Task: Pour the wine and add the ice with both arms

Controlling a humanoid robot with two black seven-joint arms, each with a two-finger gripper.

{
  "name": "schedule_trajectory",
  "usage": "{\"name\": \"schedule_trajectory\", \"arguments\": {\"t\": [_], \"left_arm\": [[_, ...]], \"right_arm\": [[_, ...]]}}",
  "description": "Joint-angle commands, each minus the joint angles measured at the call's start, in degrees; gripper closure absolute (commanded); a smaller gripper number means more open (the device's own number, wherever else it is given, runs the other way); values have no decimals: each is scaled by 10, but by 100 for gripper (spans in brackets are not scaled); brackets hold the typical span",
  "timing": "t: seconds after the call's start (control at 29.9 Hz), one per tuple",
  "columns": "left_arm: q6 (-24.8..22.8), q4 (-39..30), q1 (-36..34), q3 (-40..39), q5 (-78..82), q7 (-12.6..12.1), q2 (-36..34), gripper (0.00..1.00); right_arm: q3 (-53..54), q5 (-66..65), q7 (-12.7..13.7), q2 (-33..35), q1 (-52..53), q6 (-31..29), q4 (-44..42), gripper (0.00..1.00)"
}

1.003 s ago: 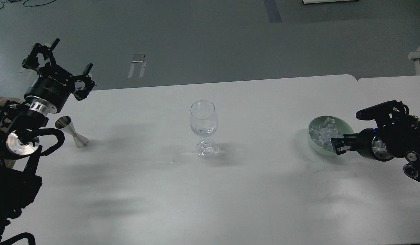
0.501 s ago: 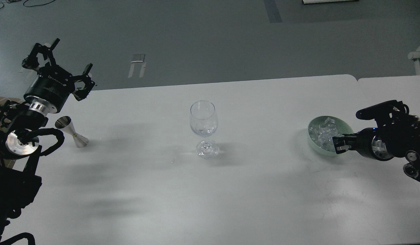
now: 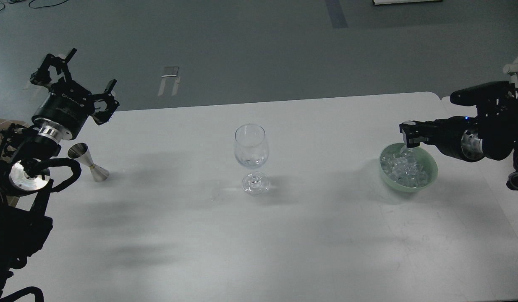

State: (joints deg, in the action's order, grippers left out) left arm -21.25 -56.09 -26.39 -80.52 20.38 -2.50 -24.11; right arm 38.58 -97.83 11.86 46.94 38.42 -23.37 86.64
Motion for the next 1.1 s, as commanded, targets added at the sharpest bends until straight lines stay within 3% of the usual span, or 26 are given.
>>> {"name": "schedule_trajectory", "arguments": {"t": [0.0, 0.23, 0.47, 1.07], "left_arm": [[1, -1, -2, 0, 0, -1, -1, 2], [2, -2, -2, 0, 1, -3, -5, 2], [2, -3, -2, -1, 1, -3, -8, 2], [1, -3, 0, -1, 0, -1, -15, 2]], "right_arm": [[35, -1, 1, -38, 3, 0, 10, 81], [43, -3, 4, -136, 43, 0, 23, 82], [19, -6, 56, -236, 89, -1, 21, 82], [-38, -10, 75, -349, 115, -1, 17, 82]]}}
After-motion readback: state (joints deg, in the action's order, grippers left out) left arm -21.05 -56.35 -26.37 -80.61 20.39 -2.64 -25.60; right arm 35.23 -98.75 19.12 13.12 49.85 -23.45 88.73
